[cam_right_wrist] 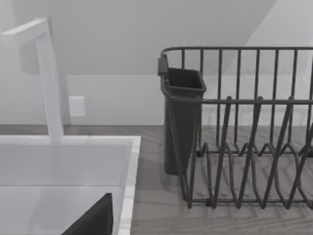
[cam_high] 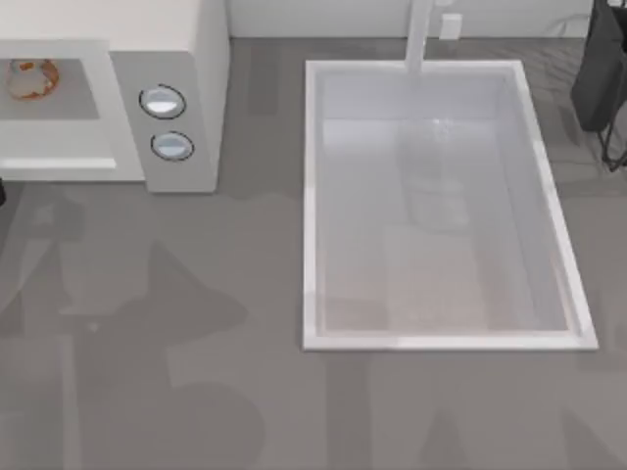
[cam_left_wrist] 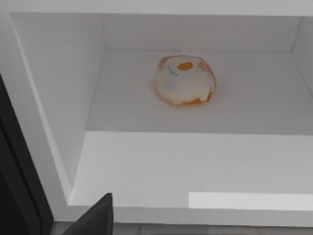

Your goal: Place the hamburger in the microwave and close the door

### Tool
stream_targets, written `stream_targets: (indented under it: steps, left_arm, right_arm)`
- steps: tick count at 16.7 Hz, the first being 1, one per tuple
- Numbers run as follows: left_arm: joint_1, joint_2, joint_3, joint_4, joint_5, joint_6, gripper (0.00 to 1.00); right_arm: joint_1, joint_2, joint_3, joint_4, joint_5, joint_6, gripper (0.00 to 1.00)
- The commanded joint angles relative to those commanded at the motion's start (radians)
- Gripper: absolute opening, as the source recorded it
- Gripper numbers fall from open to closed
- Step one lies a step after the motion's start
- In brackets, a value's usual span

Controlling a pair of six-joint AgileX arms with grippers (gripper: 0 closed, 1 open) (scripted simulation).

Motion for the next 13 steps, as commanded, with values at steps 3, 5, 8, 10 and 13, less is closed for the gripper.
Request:
stream_targets:
  steps: [3, 5, 8, 10, 13]
  left_arm:
    - [0.0, 0.003, -0.002, 0.003, 0.0, 0.0, 1.0]
    - [-0.003, -0.009, -0.006, -0.002, -0.001, 0.0, 1.0]
    - [-0.02, -0.103, -0.041, -0.034, -0.015, -0.005, 1.0]
    - [-0.039, -0.211, -0.08, -0.071, -0.032, -0.011, 1.0]
    - [-0.073, -0.42, -0.156, -0.144, -0.069, -0.024, 1.0]
  right_arm:
    - [0.0, 0.0, 0.0, 0.0, 0.0, 0.0, 1.0]
    - [0.0, 0.0, 0.0, 0.0, 0.0, 0.0, 1.0]
    - [0.0, 0.0, 0.0, 0.0, 0.0, 0.0, 1.0]
    - [0.0, 0.0, 0.0, 0.0, 0.0, 0.0, 1.0]
    - [0.0, 0.0, 0.0, 0.0, 0.0, 0.0, 1.0]
